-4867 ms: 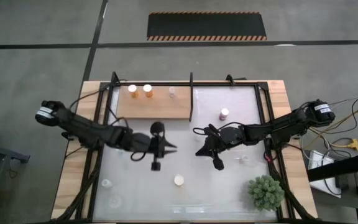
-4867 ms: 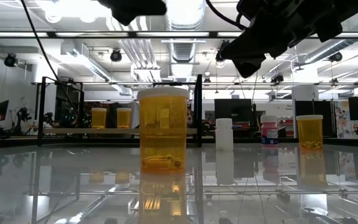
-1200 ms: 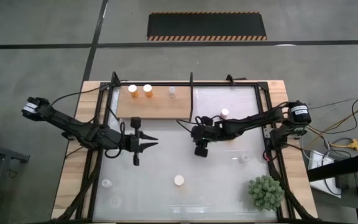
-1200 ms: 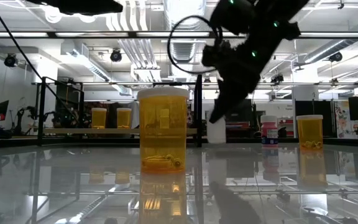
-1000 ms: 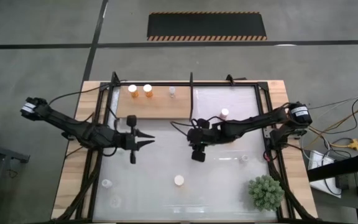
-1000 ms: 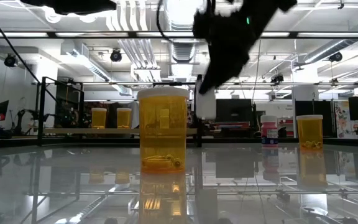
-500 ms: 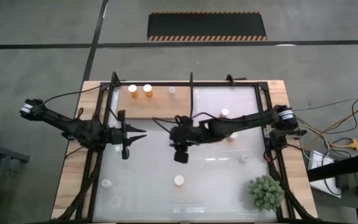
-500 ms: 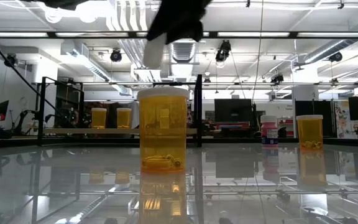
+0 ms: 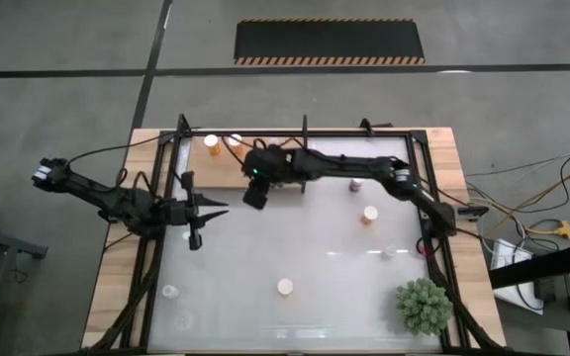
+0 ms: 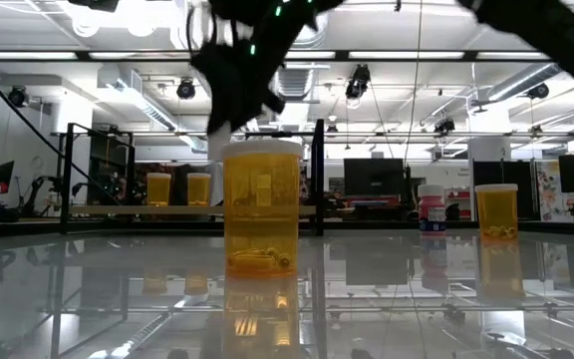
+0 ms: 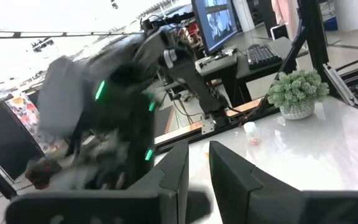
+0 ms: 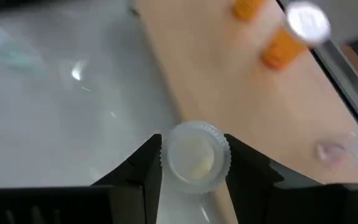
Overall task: Pick and place medicine bottles onto shelf by color
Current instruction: Put the small transparent pill bottle on the shelf
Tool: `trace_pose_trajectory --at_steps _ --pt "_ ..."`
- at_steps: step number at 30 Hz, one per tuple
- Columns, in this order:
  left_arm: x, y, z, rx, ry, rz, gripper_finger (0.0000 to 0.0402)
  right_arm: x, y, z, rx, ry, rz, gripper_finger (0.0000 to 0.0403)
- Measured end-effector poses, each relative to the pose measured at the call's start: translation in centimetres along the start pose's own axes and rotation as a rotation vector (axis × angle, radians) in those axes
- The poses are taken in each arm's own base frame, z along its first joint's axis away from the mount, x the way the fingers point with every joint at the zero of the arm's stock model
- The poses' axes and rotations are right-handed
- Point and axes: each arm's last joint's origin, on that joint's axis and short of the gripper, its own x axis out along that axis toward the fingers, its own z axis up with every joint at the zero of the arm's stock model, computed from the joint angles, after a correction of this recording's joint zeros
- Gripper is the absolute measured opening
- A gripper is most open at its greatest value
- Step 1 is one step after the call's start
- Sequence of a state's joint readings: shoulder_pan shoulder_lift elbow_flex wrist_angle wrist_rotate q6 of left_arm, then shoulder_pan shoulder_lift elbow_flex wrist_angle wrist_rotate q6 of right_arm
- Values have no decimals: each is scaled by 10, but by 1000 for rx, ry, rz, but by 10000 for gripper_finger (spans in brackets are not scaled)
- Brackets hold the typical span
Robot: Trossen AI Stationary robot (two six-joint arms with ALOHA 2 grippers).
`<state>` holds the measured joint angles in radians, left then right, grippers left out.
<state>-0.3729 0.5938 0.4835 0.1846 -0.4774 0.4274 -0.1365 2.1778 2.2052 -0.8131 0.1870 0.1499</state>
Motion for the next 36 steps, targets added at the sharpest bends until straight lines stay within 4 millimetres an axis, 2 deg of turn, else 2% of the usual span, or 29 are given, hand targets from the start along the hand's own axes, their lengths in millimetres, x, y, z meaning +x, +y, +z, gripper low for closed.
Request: trace_pose_trajectory --at_steps 2,6,11,18,25,30,36 --pt "0 0 0 1 1 -1 47 13 -12 -1 12 47 -24 132" --pt "1 -1 -1 3 7 -3 47 27 -30 -3 26 122 -56 132" --pt "1 -2 -2 7 14 -6 47 39 -38 -8 33 162 -71 132" --pt "2 -2 -2 7 15 -8 47 44 -45 -10 45 174 -79 137" --pt "2 -2 -2 8 18 -9 47 45 -46 -11 59 176 -81 182" --pt "2 -2 -2 7 16 -8 47 45 -47 -11 56 178 -82 193" --pt "2 -2 -2 6 17 -8 47 29 -48 -7 41 178 -80 185"
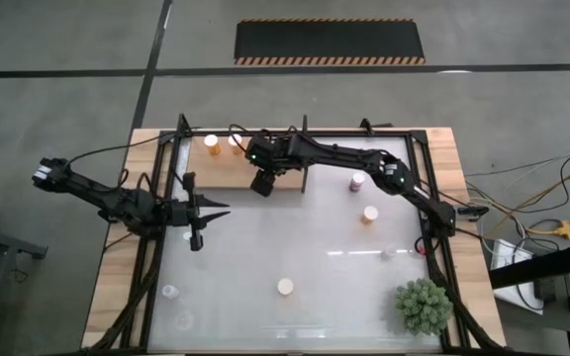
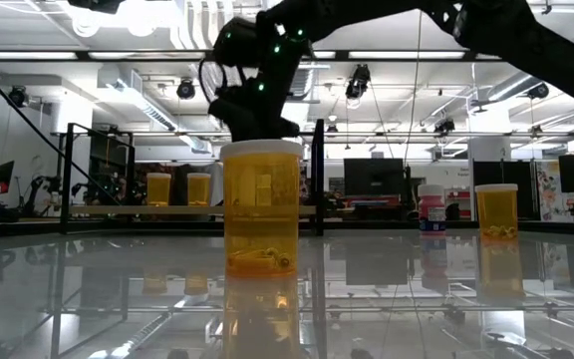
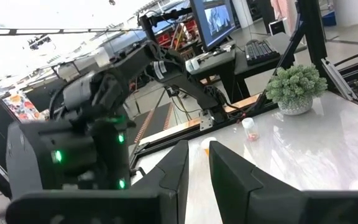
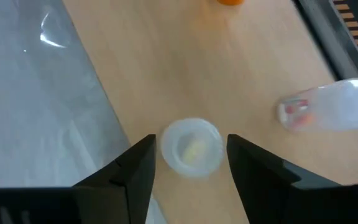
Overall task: Pick and place medicine bottles onto shelf by color
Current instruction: Put the small transparent pill bottle on the shelf
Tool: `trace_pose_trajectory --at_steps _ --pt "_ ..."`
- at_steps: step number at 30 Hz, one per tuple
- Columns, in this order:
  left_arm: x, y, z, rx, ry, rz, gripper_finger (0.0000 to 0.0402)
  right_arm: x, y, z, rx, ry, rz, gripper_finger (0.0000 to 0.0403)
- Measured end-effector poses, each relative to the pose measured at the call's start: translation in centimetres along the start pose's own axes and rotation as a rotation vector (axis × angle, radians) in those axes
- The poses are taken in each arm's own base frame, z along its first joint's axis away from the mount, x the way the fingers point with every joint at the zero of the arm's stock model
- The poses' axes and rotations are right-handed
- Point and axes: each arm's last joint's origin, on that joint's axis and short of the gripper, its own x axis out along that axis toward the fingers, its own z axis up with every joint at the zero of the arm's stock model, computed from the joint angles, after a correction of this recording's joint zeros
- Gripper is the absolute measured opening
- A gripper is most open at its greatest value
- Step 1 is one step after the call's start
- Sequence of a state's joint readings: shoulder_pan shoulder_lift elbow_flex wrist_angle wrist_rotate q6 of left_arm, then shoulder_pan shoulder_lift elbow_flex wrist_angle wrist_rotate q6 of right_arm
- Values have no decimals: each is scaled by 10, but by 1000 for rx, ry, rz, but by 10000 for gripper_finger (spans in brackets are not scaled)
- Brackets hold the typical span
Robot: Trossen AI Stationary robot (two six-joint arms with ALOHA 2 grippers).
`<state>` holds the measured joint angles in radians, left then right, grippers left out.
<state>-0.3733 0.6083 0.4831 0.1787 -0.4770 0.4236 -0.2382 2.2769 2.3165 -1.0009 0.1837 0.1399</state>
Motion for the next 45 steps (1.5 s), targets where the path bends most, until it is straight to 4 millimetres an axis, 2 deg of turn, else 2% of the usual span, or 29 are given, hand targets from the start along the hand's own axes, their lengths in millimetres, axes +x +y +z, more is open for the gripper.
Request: trace_pose_trajectory --at_steps 4,7,14,16,25,30,42,45 --pt "0 0 0 1 0 0 47 -21 -2 5 -25 -46 6 171" --pt "0 0 0 2 0 0 47 -26 -3 7 -42 -70 8 142" --pt "0 0 0 3 3 -1 47 -7 -1 1 -74 -36 3 29" --pt "1 -1 -1 5 5 -3 47 -3 -1 -2 -75 -21 2 15" --pt "1 -1 -1 7 9 -4 47 3 -1 -8 -74 5 -16 12" --pt "2 -2 -2 9 13 -6 47 -2 -4 -8 -96 24 -85 12" --pt "4 -3 -3 14 21 -10 47 -11 -6 -8 -108 46 -111 12" --pt "4 -4 -3 14 22 -10 47 -19 -6 -7 -113 31 -108 12"
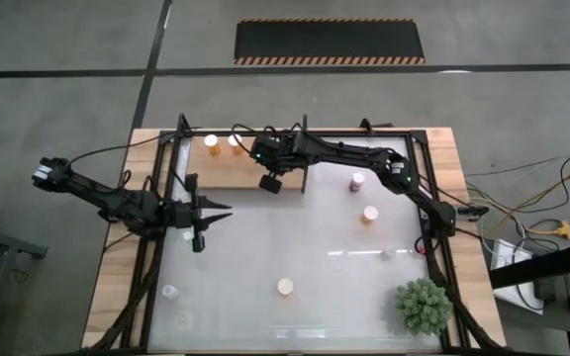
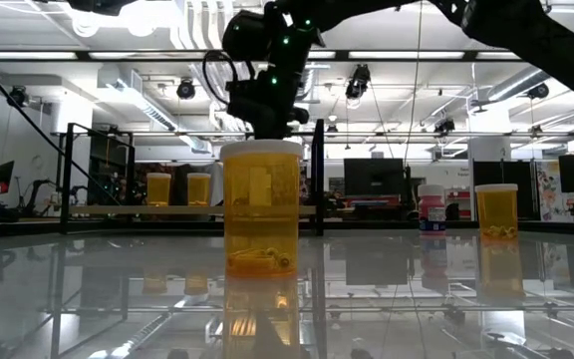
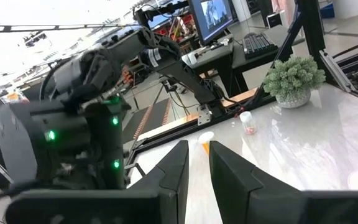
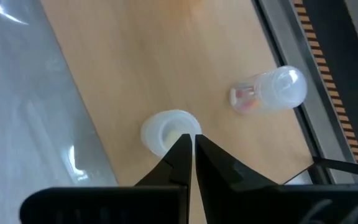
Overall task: Pick and place medicine bottles onto shelf by color
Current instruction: Put the small transparent pill bottle on the shelf, then put the small light blue pill bottle on the shelf
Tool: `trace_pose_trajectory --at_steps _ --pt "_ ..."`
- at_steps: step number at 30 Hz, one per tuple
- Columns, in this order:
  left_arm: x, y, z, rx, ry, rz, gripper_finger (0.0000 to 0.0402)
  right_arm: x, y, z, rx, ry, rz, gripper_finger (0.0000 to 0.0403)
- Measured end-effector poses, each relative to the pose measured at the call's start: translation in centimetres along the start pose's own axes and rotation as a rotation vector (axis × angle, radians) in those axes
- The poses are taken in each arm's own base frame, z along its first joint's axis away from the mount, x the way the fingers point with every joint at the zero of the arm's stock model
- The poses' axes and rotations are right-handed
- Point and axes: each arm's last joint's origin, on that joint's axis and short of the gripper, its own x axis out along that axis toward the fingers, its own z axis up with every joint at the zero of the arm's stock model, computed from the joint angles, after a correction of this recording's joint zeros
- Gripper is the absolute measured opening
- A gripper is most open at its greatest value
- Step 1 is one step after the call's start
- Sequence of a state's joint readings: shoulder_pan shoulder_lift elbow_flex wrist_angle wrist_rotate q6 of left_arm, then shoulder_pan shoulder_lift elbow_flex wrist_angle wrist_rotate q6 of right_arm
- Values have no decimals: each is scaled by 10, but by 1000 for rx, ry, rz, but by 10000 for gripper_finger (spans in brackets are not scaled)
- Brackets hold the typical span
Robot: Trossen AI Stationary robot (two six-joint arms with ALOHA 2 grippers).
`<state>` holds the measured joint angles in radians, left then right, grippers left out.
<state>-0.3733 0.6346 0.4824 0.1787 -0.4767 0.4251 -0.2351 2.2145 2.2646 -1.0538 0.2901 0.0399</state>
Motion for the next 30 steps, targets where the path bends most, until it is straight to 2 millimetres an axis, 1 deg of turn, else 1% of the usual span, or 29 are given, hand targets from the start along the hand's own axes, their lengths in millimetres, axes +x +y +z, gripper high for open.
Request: trace_pose_trajectory --at_steps 3,4,6,11,14,17,19,22,26,28,30 --pt "0 0 0 -27 -1 0 47 -15 2 2 -2 -29 6 12" --pt "0 0 0 -43 0 0 47 -23 3 2 -7 -39 9 12" --pt "0 0 0 -93 -1 0 47 -38 12 1 -27 -55 22 12" --pt "1 -1 -1 -279 6 -10 47 -77 54 -10 -131 -102 81 12" --pt "3 -5 -3 -436 25 -47 47 -97 80 -24 -207 -104 123 12" --pt "8 -12 -8 -601 86 -111 47 -114 102 -46 -290 -96 189 12" --pt "11 -18 -16 -712 185 -145 47 -121 113 -62 -341 -102 248 12" --pt "13 -27 -31 -867 418 -102 47 -128 128 -88 -382 -154 307 12" --pt "7 -33 -51 -989 825 56 47 -135 141 -113 -404 -312 362 12" --pt "2 -34 -55 -1018 1031 146 47 -135 144 -123 -418 -416 379 12" --pt "-1 -34 -55 -1029 1204 221 47 -134 147 -132 -438 -512 392 12"
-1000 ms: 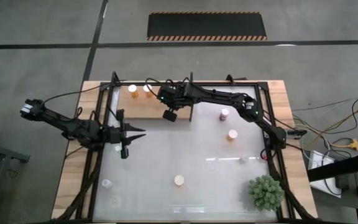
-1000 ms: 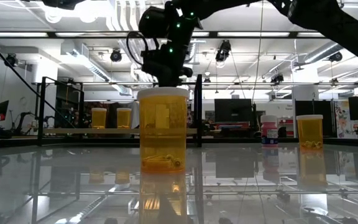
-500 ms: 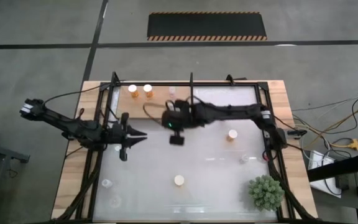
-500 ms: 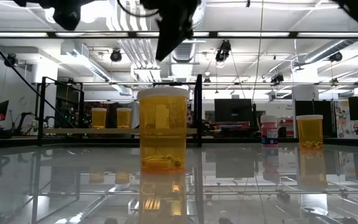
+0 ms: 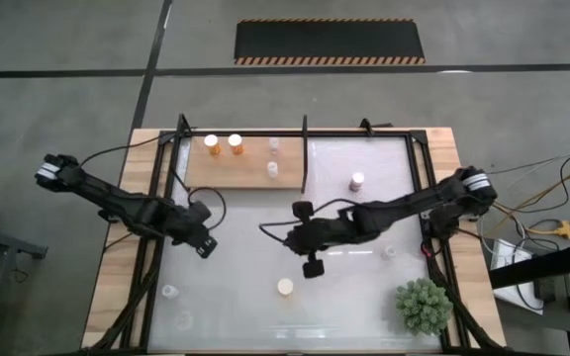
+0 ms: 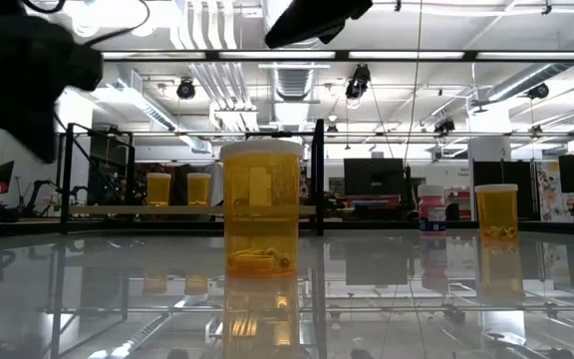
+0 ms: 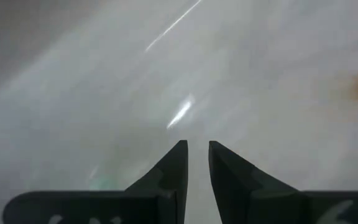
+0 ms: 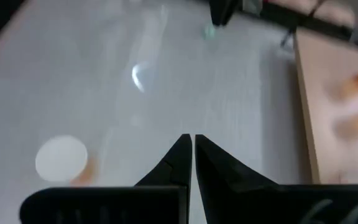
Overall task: Pick and place medicine bottles onto shelf by color
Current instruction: Put the small light blue pill bottle on the shelf
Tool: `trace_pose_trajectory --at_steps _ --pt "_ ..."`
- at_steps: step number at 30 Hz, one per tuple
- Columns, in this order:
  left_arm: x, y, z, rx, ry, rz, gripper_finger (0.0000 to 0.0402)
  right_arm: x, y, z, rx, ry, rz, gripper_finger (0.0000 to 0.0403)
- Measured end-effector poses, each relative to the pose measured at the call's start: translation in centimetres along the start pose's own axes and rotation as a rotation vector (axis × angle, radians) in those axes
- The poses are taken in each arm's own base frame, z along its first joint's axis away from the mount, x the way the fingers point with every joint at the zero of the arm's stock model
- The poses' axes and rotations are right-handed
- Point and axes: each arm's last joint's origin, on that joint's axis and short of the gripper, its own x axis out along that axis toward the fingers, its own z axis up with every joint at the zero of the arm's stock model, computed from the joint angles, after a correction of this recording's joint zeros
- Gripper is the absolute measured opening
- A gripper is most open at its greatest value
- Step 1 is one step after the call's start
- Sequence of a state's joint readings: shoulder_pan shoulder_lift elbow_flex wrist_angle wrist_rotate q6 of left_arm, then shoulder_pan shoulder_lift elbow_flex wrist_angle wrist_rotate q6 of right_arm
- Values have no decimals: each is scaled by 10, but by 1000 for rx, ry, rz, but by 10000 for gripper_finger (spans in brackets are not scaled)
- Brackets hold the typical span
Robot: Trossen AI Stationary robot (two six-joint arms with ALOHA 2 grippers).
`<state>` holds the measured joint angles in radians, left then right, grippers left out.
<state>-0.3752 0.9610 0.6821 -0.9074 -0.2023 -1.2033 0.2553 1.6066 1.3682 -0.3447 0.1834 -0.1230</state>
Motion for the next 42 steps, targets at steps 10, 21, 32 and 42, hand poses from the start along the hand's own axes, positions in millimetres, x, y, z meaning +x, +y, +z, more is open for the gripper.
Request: trace_pose_trajectory --at_steps 10,21,32,42 --pt "-1 -26 2 3 253 97 47 17 10 -67 -117 -290 26 12" --pt "-13 -28 2 -109 363 63 117 -20 -10 -104 -148 -403 -1 12" --pt "-15 -7 1 -228 222 327 213 -53 -9 -129 -105 -439 -1 12" --pt "9 12 -9 -277 202 421 215 -55 -8 -137 -68 -429 11 12"
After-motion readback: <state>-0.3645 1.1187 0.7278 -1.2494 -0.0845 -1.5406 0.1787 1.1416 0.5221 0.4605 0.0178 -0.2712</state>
